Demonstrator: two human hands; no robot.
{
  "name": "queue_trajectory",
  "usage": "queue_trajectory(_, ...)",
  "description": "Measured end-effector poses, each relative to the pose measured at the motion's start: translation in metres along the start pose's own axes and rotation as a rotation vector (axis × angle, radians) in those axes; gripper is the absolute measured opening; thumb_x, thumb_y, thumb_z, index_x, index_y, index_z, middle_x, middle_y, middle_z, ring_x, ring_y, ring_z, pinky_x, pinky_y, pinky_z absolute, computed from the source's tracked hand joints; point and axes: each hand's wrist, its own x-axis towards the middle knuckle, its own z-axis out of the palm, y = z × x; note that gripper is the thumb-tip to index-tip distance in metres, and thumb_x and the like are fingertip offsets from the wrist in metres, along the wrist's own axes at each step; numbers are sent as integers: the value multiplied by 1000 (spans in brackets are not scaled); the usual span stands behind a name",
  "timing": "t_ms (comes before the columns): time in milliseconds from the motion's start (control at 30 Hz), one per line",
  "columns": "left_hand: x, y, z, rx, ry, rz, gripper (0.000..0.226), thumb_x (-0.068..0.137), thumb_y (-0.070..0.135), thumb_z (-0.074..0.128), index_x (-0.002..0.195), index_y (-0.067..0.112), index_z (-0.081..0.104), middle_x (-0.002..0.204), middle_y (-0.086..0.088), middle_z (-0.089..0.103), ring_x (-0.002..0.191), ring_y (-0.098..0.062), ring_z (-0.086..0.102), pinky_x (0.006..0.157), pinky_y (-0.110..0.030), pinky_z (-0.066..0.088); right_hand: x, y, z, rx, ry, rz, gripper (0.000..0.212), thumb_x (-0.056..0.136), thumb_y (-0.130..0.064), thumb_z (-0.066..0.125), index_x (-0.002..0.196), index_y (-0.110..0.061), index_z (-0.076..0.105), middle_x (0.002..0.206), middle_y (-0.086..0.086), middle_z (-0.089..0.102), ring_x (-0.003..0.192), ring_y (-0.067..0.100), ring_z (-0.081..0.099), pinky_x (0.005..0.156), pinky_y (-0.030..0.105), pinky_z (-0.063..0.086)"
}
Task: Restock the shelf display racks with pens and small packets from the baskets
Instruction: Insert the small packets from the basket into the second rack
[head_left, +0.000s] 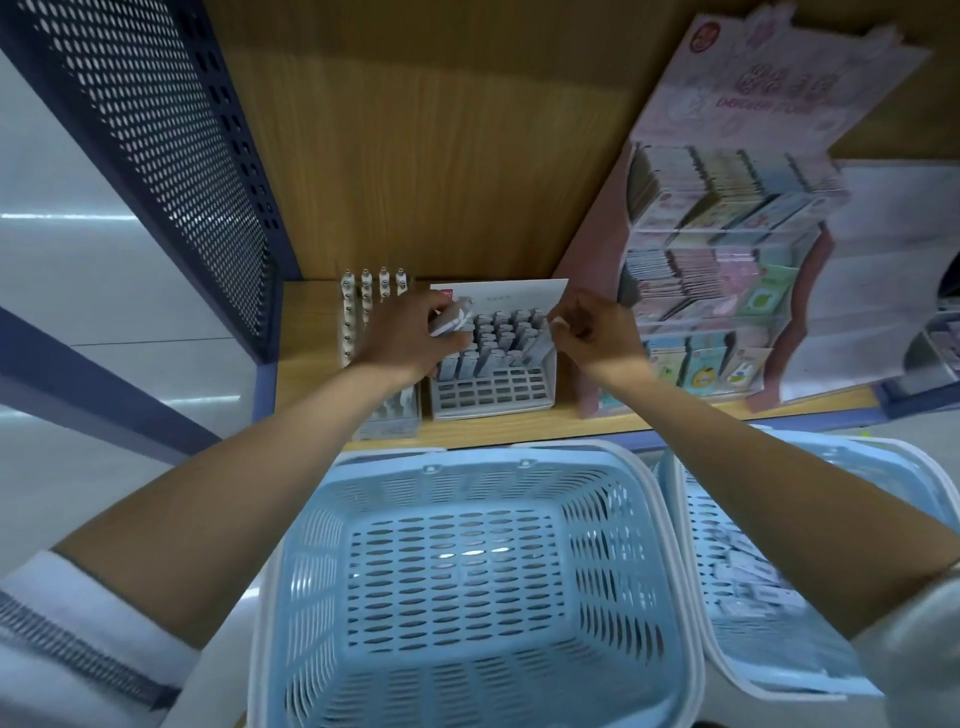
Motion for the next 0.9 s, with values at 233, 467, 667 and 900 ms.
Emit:
queue_trajectory(233, 3, 3, 6, 34, 25, 16, 40, 88, 32, 70, 121, 9, 62, 113, -11, 66, 101, -29, 61, 86, -42, 49, -2, 14, 17, -86, -180, -75, 5, 87, -12, 65, 90, -10, 69, 82, 3, 71, 73, 15, 68, 71, 29, 54)
queue_trajectory(467, -1, 2, 7, 15, -30, 3, 32, 91, 29, 66, 119, 14, 62, 103, -6, 66, 89, -25, 62, 79, -39, 50, 2, 22, 35, -204, -139, -157, 9, 87, -8, 65, 92, -7, 71, 89, 9, 70, 76, 21, 66, 70, 26, 48)
queue_trajectory(667, 0, 1, 7, -54, -30, 8, 24, 90, 24, 67, 111, 12, 65, 81, -2, 63, 74, -26, 62, 73, -45, 51, 9, 21, 36, -249, -115, -228, 11, 84, -7, 68, 94, -5, 72, 92, 12, 68, 79, 27, 67, 72, 32, 52)
queue_trajectory(900, 0, -2, 7, -88, -26, 5, 24, 89, 23, 69, 110, 12, 65, 77, 2, 61, 69, -21, 59, 72, -45, 51, 20, 12, 31, -314, -208, -286, 12, 86, -7, 66, 97, -6, 73, 96, 12, 70, 86, 27, 67, 78, 30, 50)
